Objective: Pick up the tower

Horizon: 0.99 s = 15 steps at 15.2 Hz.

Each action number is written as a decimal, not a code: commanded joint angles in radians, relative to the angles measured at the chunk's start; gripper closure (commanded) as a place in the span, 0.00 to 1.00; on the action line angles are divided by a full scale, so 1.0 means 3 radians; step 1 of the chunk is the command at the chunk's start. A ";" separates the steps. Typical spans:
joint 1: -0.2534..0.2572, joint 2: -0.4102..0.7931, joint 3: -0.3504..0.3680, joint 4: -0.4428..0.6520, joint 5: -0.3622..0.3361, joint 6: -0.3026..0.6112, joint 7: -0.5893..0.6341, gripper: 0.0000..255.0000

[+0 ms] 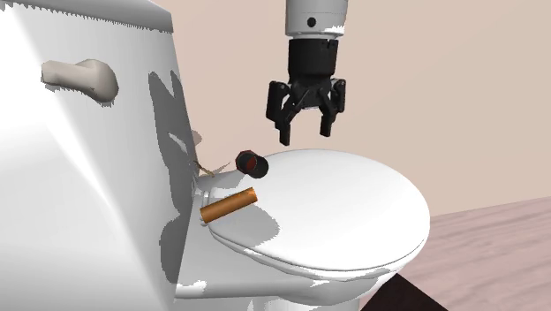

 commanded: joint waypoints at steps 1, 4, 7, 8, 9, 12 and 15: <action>0.0009 0.0284 -0.0021 0.0151 0.0002 0.0091 -0.0055 0.00; 0.0022 0.0698 -0.0040 0.0424 0.0016 0.0171 -0.0125 0.00; 0.0030 0.1116 -0.0051 0.0739 0.0034 0.0214 -0.0193 0.00; 0.0032 0.1257 -0.0054 0.0854 0.0041 0.0220 -0.0214 0.00; 0.0033 0.1398 -0.0056 0.0974 0.0048 0.0222 -0.0236 0.00; 0.0032 0.1831 -0.0057 0.1368 0.0070 0.0199 -0.0296 0.00; 0.0026 0.2279 -0.0051 0.1822 0.0090 0.0133 -0.0349 0.00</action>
